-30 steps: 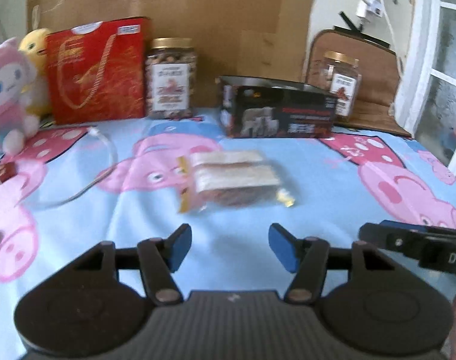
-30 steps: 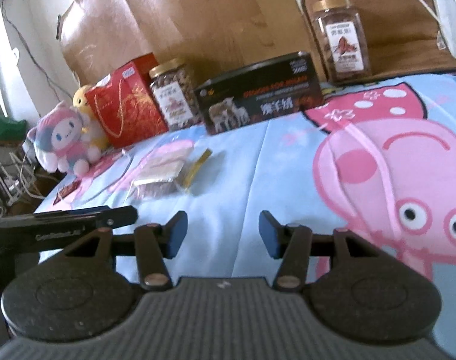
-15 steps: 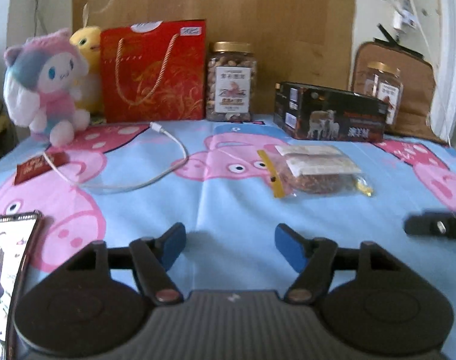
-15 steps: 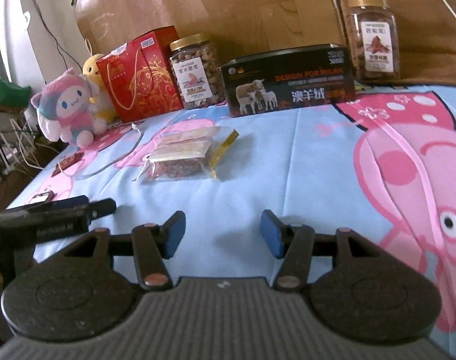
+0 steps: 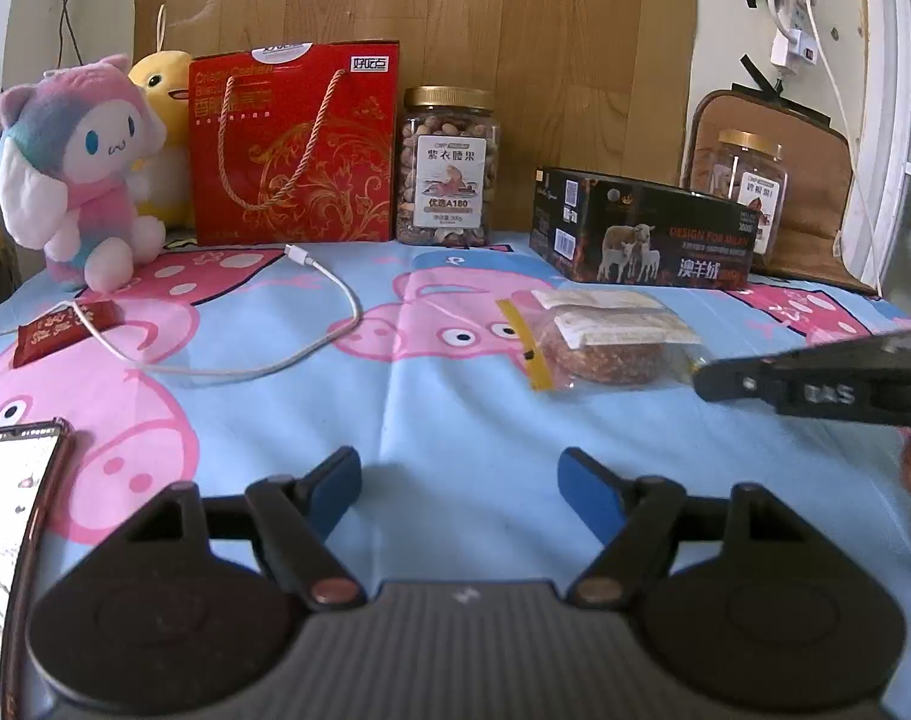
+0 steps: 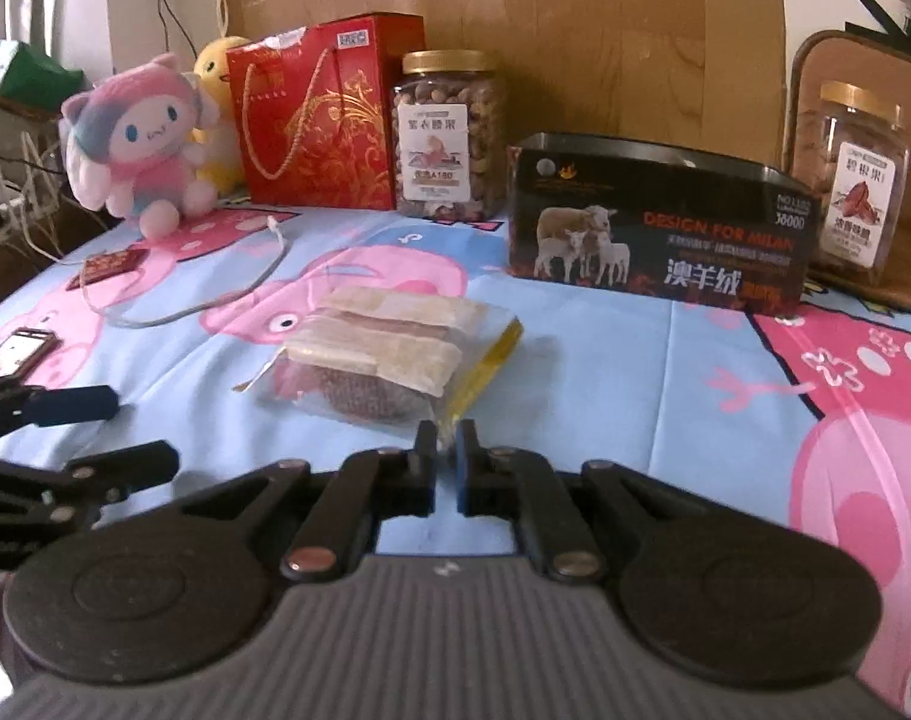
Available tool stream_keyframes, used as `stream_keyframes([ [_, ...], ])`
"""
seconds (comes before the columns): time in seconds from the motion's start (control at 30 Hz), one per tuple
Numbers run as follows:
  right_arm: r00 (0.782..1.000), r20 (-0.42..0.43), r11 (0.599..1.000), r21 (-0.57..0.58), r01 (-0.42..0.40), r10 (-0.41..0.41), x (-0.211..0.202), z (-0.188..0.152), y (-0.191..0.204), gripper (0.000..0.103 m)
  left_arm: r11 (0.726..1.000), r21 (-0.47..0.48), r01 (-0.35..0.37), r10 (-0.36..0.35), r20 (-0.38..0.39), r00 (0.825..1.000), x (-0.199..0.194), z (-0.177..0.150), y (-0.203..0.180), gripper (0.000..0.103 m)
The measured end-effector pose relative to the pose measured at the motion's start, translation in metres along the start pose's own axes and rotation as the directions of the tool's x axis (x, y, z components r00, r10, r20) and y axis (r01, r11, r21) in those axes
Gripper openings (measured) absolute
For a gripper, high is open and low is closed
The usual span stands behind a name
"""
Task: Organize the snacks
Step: 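Roll the left gripper and grasp the clear cookie bag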
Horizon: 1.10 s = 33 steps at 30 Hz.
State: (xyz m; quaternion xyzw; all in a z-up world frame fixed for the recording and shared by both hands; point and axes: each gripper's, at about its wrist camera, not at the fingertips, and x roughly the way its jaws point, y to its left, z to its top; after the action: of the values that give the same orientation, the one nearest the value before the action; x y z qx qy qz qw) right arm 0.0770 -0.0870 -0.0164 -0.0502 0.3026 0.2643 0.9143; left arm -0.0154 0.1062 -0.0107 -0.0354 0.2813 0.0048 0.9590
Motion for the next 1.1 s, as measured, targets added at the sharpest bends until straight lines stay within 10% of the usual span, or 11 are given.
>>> stream_keyframes([
  [0.23, 1.0, 0.006, 0.999, 0.029, -0.019, 0.019, -0.061, -0.03, -0.01, 0.005, 0.942, -0.2, 0.27, -0.274, 0.011, 0.962, -0.008, 0.015, 0.02, 0.074],
  [0.5, 0.998, -0.024, 0.985, 0.164, -0.053, 0.058, -0.129, -0.079, -0.053, 0.01, 0.8, -0.263, 0.539, -0.573, -0.067, 0.817, 0.013, 0.037, -0.008, 0.076],
  [0.67, 0.994, 0.014, 0.937, 0.333, -0.107, 0.108, -0.136, -0.08, -0.073, 0.053, 0.773, -0.253, 0.582, -0.629, -0.192, 0.753, 0.032, 0.039, -0.053, 0.076],
  [0.77, 0.986, -0.002, 0.905, 0.397, -0.151, 0.165, -0.121, -0.075, -0.078, 0.057, 0.789, -0.237, 0.567, -0.614, -0.259, 0.746, 0.042, 0.033, -0.073, 0.063],
  [0.87, 0.972, 0.014, 0.866, 0.452, -0.215, 0.234, -0.114, -0.075, -0.082, 0.059, 0.83, -0.151, 0.536, -0.557, -0.251, 0.792, 0.033, 0.029, -0.084, 0.052],
  [1.1, 0.939, 0.112, 0.753, 0.57, -0.33, 0.327, -0.096, -0.075, -0.086, 0.067, 0.761, -0.325, 0.561, -0.638, -0.221, 0.738, 0.044, 0.022, -0.057, 0.041],
])
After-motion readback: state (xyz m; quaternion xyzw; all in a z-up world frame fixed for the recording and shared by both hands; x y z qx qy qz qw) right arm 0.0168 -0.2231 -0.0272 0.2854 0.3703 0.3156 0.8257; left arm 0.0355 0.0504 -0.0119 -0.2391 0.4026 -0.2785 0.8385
